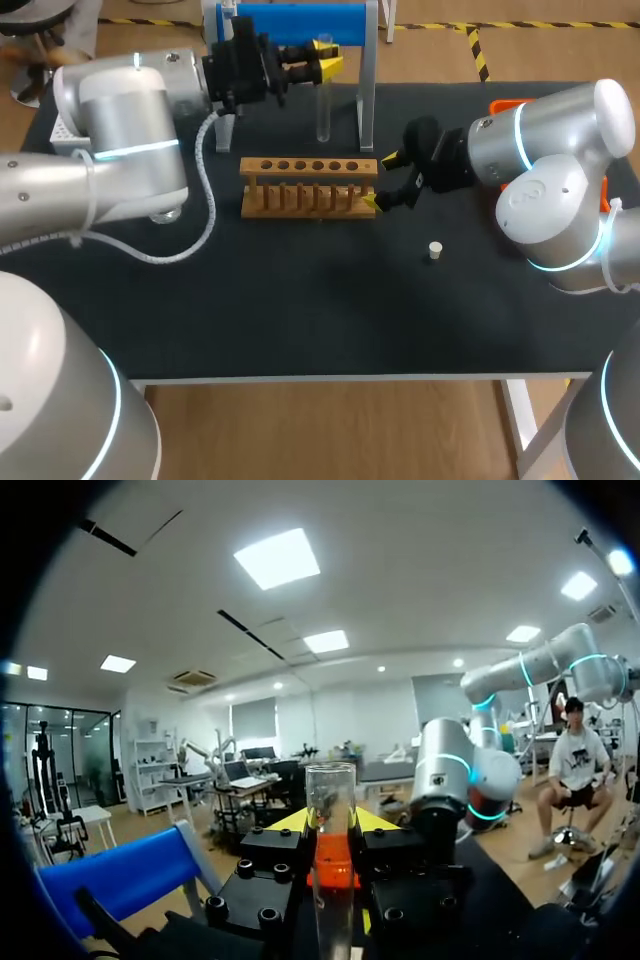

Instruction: Invert the test tube, pick up the pipette, mount the tip to pipette, aspirate from beaker and dispense into the tube, eject the tip, return the pipette, and cap with the stopper.

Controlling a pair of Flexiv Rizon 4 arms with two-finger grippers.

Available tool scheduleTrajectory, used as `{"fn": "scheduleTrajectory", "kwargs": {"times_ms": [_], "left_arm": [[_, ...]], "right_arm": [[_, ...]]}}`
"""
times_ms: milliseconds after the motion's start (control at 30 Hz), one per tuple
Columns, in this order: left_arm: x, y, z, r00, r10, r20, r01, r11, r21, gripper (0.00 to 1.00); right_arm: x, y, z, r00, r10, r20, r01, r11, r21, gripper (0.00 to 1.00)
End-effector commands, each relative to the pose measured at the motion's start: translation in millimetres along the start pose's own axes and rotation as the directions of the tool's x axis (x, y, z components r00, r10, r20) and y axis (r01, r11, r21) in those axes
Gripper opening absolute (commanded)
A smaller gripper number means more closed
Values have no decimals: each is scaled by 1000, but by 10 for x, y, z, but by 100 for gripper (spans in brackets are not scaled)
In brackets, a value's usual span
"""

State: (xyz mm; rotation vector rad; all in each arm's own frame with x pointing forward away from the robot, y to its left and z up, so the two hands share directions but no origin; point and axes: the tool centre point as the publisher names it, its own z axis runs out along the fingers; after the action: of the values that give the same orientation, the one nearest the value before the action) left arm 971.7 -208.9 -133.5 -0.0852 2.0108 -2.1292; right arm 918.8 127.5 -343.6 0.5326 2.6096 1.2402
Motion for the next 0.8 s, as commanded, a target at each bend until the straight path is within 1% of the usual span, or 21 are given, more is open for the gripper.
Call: {"fn": "scheduleTrajectory", "kwargs": {"times_ms": [33, 233, 567, 800], "left_arm": [[-51, 100, -18, 1000, -6, -21, 7, 1000, 11, 0], [-61, 197, -43, 1000, -23, -15, 23, 1000, 15, 0], [-37, 299, -21, 999, -49, -23, 49, 999, 23, 0], [-10, 367, -6, 998, -57, -33, 57, 998, 2, 0]], "right_arm": [[-1, 3, -5, 1000, 0, -1, 0, 1000, 2, 100], [-1, 3, -5, 1000, 0, -1, 0, 1000, 2, 100], [-1, 3, -5, 1000, 0, -1, 0, 1000, 2, 100], [-1, 3, -5, 1000, 0, -1, 0, 1000, 2, 100]]}}
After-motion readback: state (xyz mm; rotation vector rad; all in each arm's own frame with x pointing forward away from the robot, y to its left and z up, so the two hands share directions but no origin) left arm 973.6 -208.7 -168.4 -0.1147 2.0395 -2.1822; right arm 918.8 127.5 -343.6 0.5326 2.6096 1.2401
